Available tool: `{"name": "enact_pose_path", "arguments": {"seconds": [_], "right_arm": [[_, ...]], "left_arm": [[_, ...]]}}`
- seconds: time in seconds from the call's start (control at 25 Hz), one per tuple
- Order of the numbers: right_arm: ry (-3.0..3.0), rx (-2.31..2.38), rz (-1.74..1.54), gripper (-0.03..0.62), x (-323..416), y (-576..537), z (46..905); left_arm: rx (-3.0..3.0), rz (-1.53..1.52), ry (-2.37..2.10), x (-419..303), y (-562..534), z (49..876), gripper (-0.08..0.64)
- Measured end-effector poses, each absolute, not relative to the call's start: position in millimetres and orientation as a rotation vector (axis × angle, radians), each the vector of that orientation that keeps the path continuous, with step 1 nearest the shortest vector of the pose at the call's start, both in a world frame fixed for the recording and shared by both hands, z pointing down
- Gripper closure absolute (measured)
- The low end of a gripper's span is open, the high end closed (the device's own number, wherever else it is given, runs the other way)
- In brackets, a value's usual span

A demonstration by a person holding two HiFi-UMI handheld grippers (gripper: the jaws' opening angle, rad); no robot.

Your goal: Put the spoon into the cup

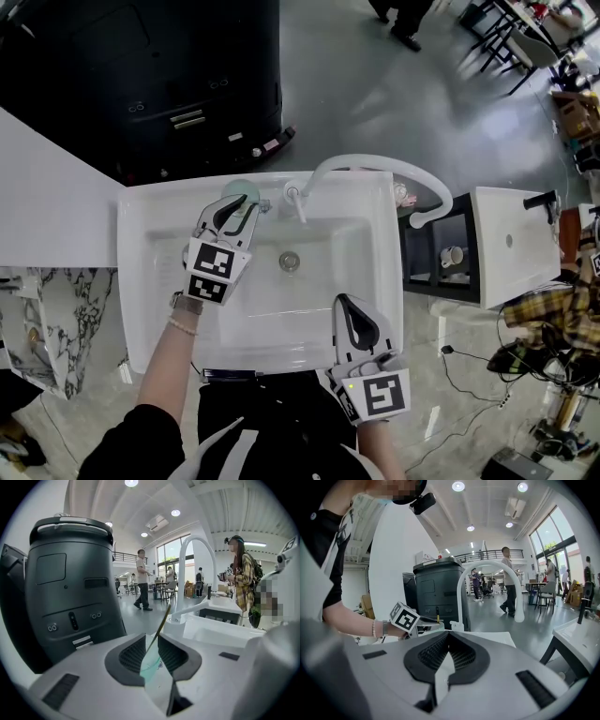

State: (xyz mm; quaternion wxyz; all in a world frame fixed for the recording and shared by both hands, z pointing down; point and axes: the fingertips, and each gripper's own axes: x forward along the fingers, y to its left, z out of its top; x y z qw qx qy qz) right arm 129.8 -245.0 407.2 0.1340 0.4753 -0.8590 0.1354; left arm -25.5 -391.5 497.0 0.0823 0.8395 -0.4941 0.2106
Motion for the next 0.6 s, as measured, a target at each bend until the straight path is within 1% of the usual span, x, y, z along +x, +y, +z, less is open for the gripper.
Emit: {"name": "enact_pose_path", "arguments": {"seconds": [0.36, 0.6], "right_arm": [[-2.507, 1.363, 0.383, 0.592, 126.9, -245.5, 403.3], [-2.516, 1.351, 0.374, 0.592, 125.9, -245.5, 401.2]], "left_arm": [[2.516, 0.642, -1.389, -18.9, -382.7, 500.3, 0.433], [2.517, 0.634, -1.381, -18.3, -379.5, 499.6, 0.419]]}}
